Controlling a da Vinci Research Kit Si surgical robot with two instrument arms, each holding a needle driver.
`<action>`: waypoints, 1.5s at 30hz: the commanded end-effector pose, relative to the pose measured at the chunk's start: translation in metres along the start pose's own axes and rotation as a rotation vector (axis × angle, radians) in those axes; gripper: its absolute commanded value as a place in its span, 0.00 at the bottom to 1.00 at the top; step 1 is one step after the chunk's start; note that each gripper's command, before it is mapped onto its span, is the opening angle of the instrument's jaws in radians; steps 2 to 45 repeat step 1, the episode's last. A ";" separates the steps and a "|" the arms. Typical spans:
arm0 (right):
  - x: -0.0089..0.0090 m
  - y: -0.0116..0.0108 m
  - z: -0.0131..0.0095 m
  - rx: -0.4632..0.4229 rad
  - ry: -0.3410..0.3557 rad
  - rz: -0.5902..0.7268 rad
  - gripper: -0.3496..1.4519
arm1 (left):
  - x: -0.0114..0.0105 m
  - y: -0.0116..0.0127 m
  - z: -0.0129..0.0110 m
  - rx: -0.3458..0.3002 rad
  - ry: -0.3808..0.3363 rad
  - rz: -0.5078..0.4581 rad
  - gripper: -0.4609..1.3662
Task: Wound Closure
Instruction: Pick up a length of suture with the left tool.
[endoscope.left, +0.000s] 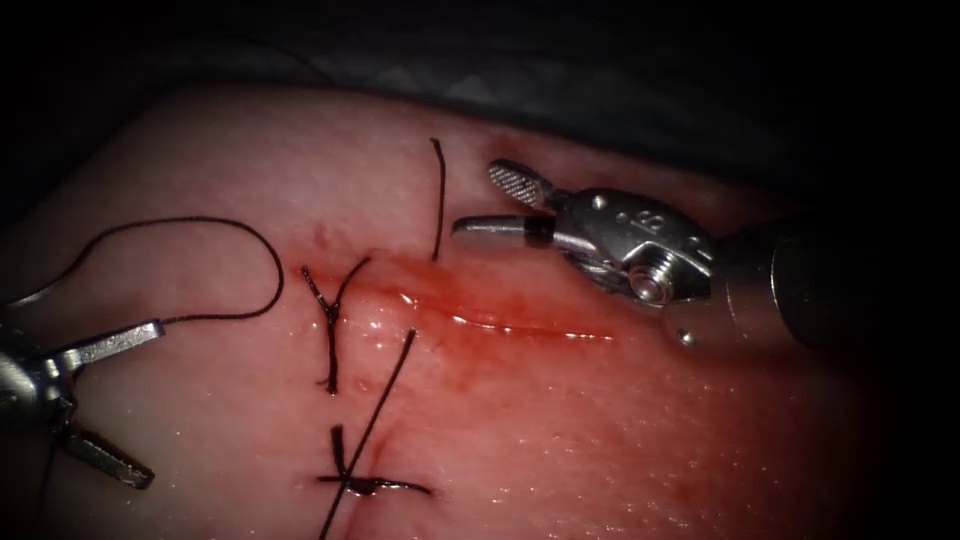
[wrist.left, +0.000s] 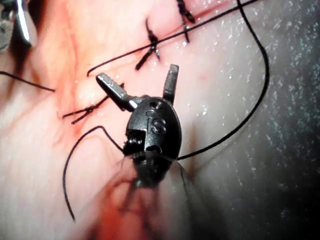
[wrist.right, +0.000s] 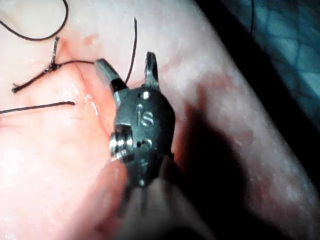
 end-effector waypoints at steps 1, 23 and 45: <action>0.0000 0.0001 -0.0001 0.007 0.003 0.000 0.92 | 0.0000 0.0000 0.0001 -0.003 -0.001 0.000 0.71; 0.0000 0.0001 -0.0001 0.007 0.003 0.000 0.92 | 0.0000 0.0000 0.0001 -0.003 -0.001 0.000 0.71; 0.0000 0.0001 -0.0001 0.007 0.003 0.000 0.92 | 0.0000 0.0000 0.0001 -0.003 -0.001 0.000 0.71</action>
